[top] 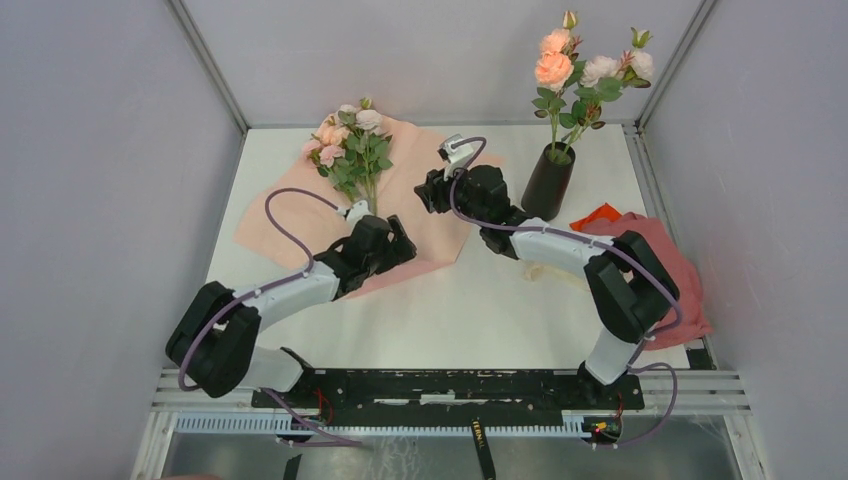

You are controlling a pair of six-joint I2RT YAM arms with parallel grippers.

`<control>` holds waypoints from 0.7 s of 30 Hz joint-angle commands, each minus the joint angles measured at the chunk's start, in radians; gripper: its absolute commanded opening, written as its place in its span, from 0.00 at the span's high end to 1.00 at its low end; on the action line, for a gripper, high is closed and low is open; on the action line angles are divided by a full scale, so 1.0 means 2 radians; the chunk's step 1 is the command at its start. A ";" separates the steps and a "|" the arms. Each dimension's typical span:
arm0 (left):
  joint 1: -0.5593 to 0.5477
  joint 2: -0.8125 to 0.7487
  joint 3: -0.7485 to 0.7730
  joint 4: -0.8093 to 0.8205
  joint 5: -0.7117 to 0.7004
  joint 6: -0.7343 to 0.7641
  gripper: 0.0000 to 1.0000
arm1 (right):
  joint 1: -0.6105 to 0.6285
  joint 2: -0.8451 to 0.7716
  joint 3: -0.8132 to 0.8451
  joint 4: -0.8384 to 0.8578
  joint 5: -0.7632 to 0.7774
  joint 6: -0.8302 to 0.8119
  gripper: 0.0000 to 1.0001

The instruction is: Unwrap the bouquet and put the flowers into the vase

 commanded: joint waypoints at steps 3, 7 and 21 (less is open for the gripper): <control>-0.042 -0.054 -0.059 -0.037 -0.024 -0.064 0.00 | -0.011 0.056 0.053 -0.032 -0.002 0.005 0.50; -0.045 -0.066 -0.068 -0.083 -0.059 -0.062 0.00 | -0.013 0.115 0.140 -0.146 -0.002 -0.019 0.48; -0.138 -0.071 -0.058 -0.096 -0.046 -0.086 0.00 | -0.014 0.157 0.195 -0.216 -0.017 -0.034 0.46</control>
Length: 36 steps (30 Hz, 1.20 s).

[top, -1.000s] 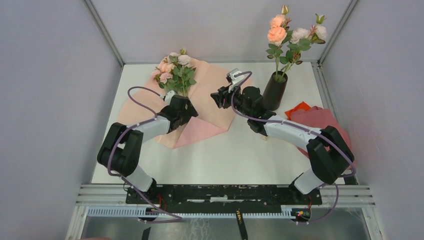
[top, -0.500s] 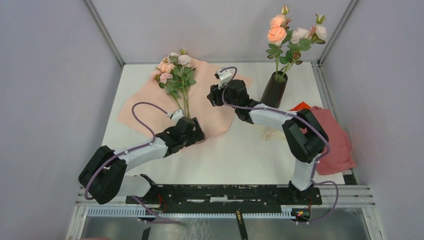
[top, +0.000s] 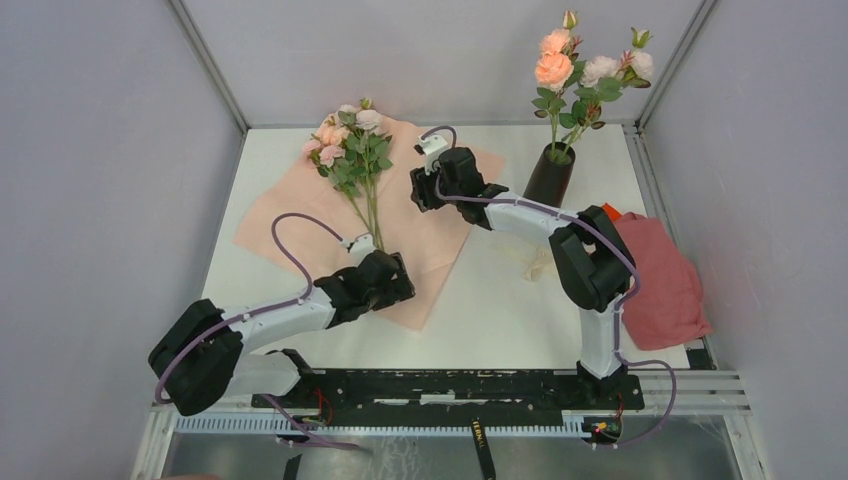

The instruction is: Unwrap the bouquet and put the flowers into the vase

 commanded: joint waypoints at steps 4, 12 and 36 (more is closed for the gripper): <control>-0.075 0.021 0.050 -0.038 -0.029 -0.035 0.00 | -0.001 0.020 0.023 -0.015 -0.017 -0.002 0.46; -0.068 -0.043 0.082 -0.135 -0.209 -0.054 0.00 | 0.001 0.055 0.096 -0.086 -0.066 -0.009 0.45; 0.251 0.004 0.096 -0.025 -0.094 0.048 0.05 | 0.074 0.196 0.272 -0.146 -0.036 -0.044 0.47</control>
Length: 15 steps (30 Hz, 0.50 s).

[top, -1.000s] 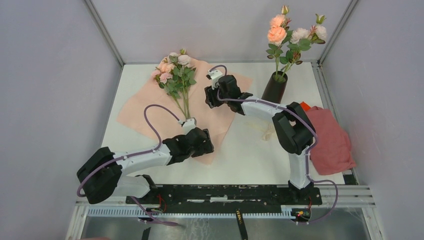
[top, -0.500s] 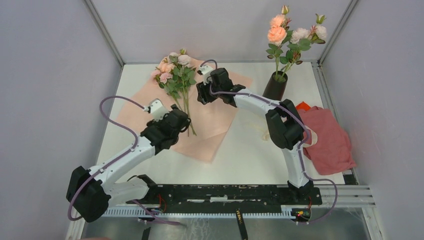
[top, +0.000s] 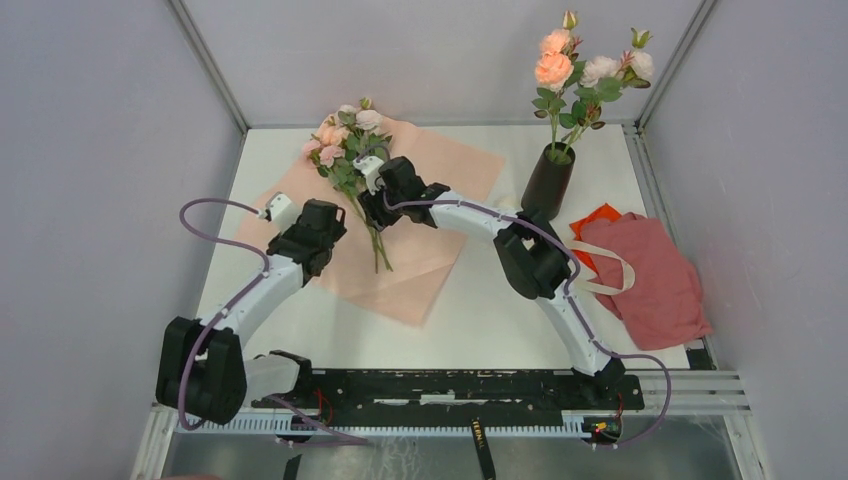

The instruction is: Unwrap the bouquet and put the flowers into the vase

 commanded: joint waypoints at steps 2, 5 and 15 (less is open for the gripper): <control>0.033 0.052 -0.006 0.083 0.088 0.041 0.05 | 0.000 0.013 0.008 0.011 0.012 -0.006 0.47; 0.035 0.071 -0.004 0.088 0.096 0.043 0.06 | 0.000 0.016 0.000 0.016 0.013 -0.005 0.48; 0.039 0.085 -0.017 0.103 0.113 0.045 0.06 | 0.002 0.028 -0.008 0.026 0.003 0.005 0.63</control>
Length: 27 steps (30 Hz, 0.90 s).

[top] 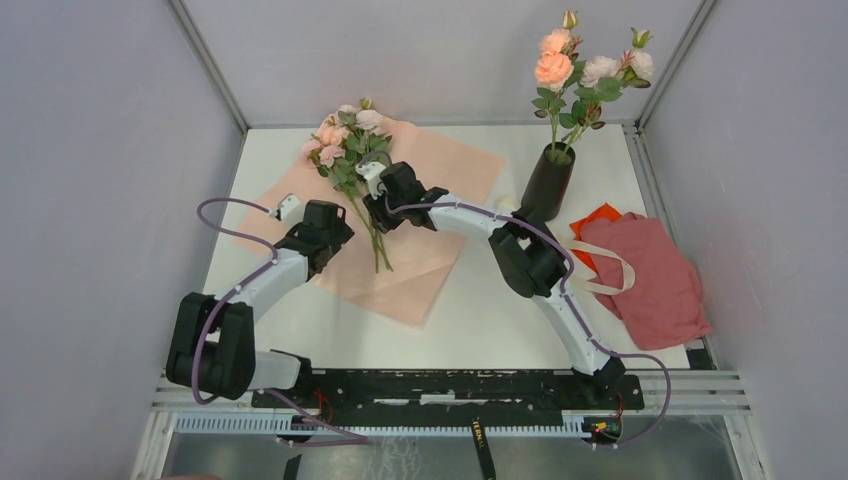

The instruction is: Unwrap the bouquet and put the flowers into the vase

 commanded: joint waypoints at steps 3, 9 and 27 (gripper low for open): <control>0.004 0.013 -0.001 0.025 0.016 0.018 0.06 | 0.002 0.006 -0.010 0.021 0.000 0.003 0.63; 0.003 0.017 -0.001 0.028 0.021 0.019 0.07 | 0.002 0.009 -0.022 0.025 0.000 0.004 0.75; 0.004 0.031 -0.003 0.036 0.031 0.021 0.07 | 0.001 -0.005 -0.031 0.032 0.002 0.000 0.76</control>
